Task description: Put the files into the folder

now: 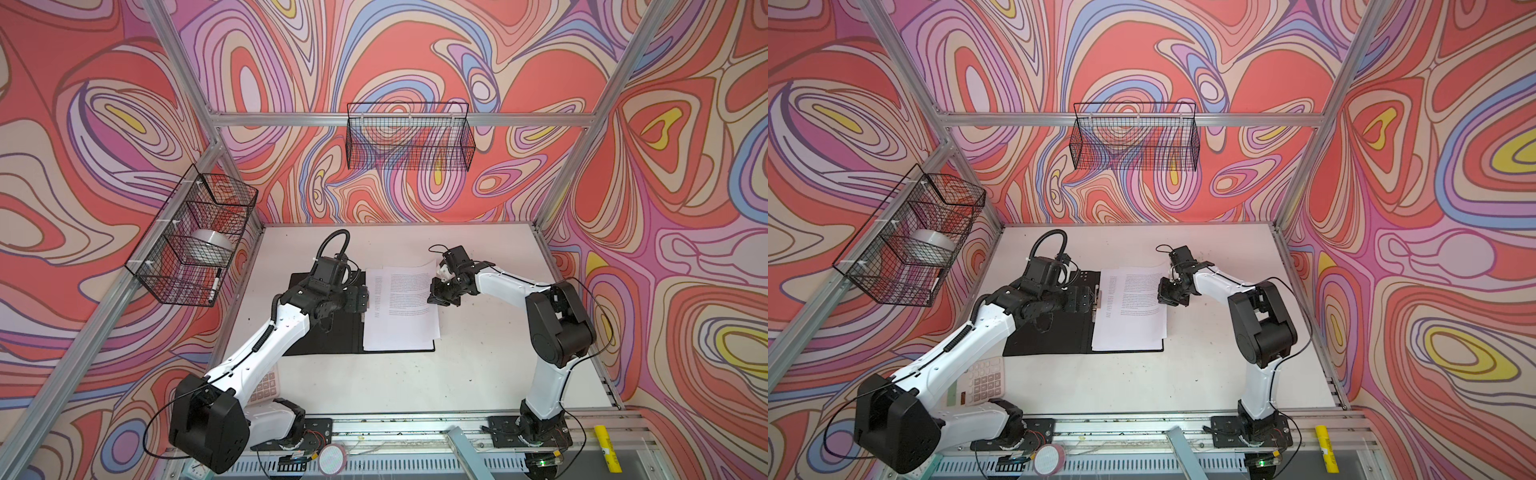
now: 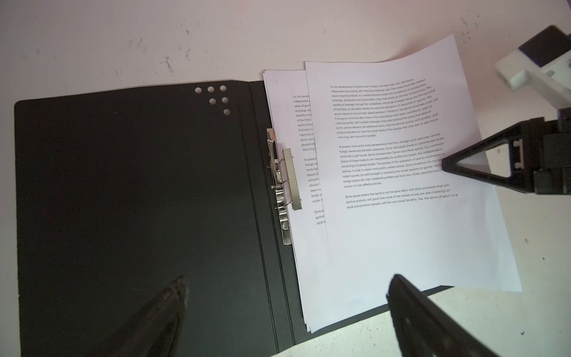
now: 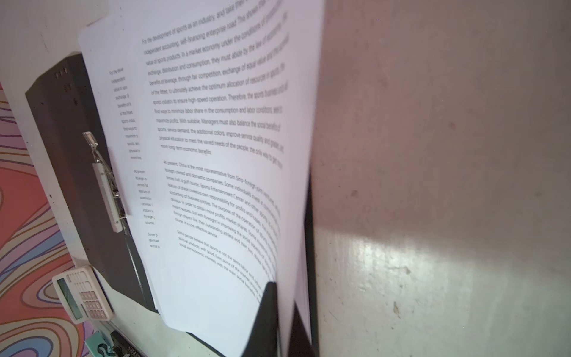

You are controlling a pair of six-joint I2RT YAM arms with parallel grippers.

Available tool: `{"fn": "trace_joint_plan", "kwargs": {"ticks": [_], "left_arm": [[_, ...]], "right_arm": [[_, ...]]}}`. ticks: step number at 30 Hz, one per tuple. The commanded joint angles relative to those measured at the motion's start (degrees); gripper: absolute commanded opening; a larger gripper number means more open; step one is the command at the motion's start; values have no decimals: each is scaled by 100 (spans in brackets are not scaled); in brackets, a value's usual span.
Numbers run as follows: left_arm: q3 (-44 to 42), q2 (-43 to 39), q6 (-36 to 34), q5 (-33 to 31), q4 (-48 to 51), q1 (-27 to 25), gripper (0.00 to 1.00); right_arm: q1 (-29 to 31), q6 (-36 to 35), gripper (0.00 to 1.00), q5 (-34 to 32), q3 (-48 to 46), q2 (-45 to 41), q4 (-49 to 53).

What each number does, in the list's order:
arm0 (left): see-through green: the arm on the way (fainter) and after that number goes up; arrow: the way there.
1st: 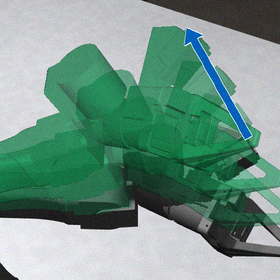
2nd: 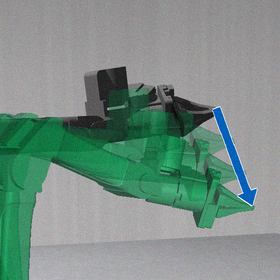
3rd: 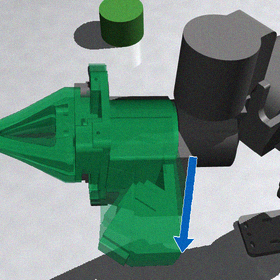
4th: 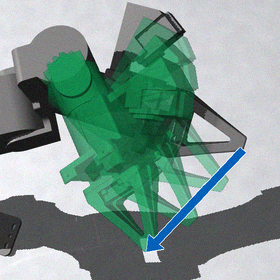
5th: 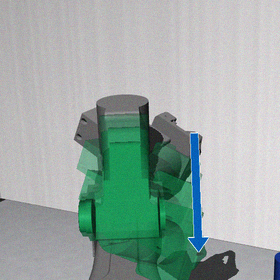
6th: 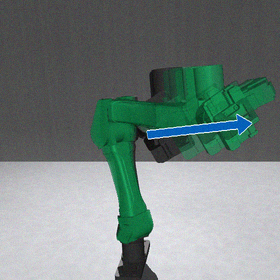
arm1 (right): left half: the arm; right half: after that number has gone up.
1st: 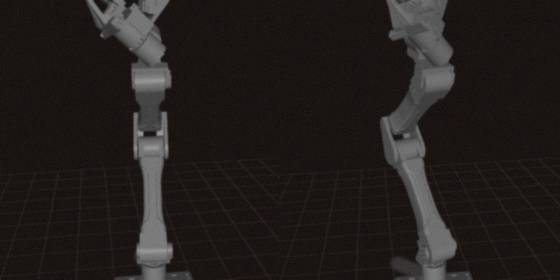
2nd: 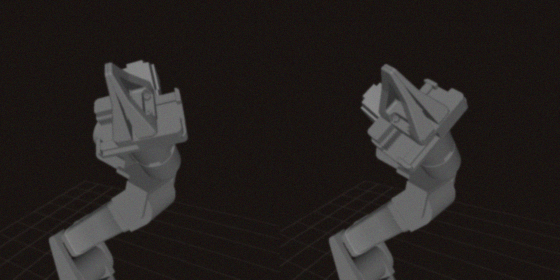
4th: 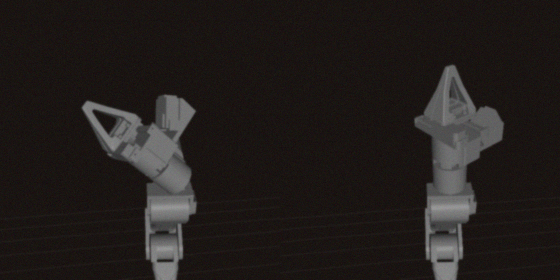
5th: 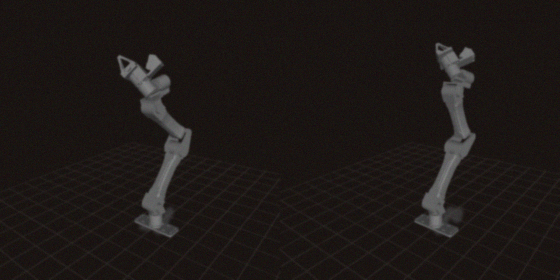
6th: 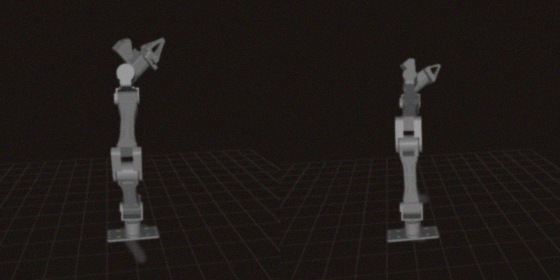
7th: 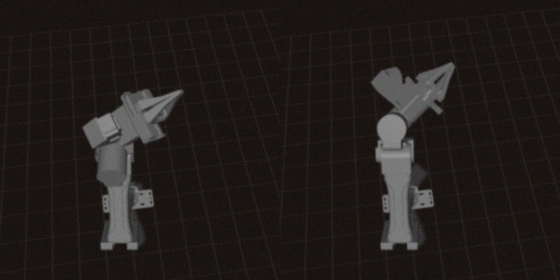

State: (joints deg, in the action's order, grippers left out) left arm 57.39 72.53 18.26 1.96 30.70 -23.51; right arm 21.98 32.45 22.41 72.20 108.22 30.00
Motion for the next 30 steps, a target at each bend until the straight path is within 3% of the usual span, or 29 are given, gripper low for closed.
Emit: {"fn": "trace_joint_plan", "kwargs": {"ticks": [1, 9, 18, 30], "left_arm": [[192, 33, 63, 77, 166, 54, 100], [198, 59, 98, 127, 178, 56, 100], [204, 76, 102, 181, 182, 48, 100], [223, 130, 113, 236, 187, 56, 100]], "right_arm": [[115, -14, 0, -114, -18, -5, -289], [437, 120, 0, -78, -115, 197, -503], [454, -297, 0, -200, -17, 198, -243], [509, -270, 0, 12, 144, 375, -376]]}}
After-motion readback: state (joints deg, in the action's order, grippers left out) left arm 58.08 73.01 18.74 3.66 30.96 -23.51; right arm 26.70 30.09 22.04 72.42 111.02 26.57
